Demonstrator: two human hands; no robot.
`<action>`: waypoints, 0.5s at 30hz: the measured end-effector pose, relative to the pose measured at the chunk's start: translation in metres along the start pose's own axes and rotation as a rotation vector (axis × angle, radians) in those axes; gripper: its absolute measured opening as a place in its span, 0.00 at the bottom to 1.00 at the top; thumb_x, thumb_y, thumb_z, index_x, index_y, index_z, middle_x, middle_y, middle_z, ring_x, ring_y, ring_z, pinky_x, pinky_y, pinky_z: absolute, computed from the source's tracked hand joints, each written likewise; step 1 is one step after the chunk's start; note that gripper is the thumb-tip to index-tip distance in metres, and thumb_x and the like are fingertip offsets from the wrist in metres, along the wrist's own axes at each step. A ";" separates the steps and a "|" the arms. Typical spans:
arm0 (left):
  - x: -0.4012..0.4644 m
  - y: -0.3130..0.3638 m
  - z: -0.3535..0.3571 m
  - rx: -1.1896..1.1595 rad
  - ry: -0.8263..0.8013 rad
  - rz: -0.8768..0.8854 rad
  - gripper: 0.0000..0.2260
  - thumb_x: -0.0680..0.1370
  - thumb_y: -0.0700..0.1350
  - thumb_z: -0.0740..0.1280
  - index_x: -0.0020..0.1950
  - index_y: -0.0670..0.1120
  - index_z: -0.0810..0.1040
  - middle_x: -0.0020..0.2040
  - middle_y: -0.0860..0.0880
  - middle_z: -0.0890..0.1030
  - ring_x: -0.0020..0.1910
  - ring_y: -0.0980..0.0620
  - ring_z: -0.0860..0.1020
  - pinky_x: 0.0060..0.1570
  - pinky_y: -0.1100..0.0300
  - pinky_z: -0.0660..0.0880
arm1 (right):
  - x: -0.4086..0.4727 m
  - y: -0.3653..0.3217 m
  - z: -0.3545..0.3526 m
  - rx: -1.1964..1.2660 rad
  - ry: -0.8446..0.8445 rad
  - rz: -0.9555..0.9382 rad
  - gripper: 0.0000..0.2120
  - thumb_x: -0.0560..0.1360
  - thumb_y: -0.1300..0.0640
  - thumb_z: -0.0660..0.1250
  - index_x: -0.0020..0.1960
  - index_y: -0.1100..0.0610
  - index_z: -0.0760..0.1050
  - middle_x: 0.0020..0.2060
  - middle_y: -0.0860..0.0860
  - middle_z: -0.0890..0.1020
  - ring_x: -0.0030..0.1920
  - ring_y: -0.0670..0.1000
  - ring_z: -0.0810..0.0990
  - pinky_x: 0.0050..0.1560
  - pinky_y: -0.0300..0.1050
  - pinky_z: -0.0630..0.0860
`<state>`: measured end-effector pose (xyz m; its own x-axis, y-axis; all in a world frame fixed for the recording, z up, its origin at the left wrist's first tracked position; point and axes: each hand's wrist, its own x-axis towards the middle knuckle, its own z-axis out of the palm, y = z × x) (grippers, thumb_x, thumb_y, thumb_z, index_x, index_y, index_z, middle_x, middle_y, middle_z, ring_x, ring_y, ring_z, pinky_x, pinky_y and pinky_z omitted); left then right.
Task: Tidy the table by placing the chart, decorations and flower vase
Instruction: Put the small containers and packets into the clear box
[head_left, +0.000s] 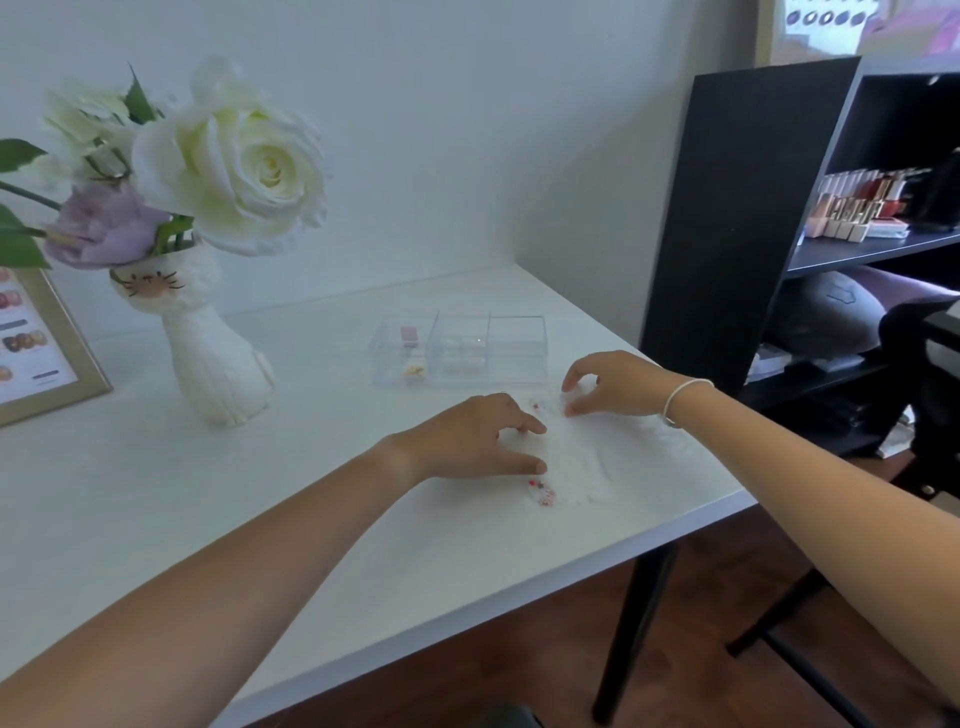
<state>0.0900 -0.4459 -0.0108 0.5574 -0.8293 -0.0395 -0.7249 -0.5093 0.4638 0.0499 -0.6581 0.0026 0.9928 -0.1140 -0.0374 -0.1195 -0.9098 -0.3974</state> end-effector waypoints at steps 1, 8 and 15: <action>0.000 0.001 0.002 0.008 -0.002 -0.005 0.22 0.71 0.58 0.69 0.64 0.56 0.74 0.55 0.56 0.71 0.44 0.62 0.69 0.46 0.68 0.64 | 0.000 0.000 0.001 0.006 -0.002 0.000 0.16 0.69 0.49 0.71 0.56 0.50 0.76 0.52 0.47 0.74 0.51 0.48 0.71 0.52 0.40 0.65; 0.001 0.005 0.002 -0.020 -0.012 -0.010 0.17 0.70 0.56 0.71 0.57 0.56 0.77 0.44 0.59 0.71 0.42 0.62 0.70 0.42 0.72 0.64 | 0.000 -0.002 -0.001 -0.030 -0.078 0.021 0.25 0.70 0.48 0.71 0.64 0.51 0.71 0.58 0.50 0.74 0.58 0.53 0.72 0.62 0.45 0.67; -0.004 0.005 -0.004 -0.125 -0.071 -0.093 0.17 0.69 0.52 0.73 0.56 0.52 0.76 0.39 0.58 0.73 0.38 0.61 0.71 0.39 0.68 0.66 | 0.004 -0.008 -0.003 -0.047 -0.178 0.115 0.22 0.67 0.46 0.72 0.58 0.51 0.72 0.52 0.48 0.72 0.52 0.51 0.71 0.55 0.44 0.68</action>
<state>0.0854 -0.4442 -0.0048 0.5866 -0.7962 -0.1480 -0.6131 -0.5560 0.5613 0.0552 -0.6528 0.0087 0.9583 -0.1502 -0.2430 -0.2287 -0.9130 -0.3379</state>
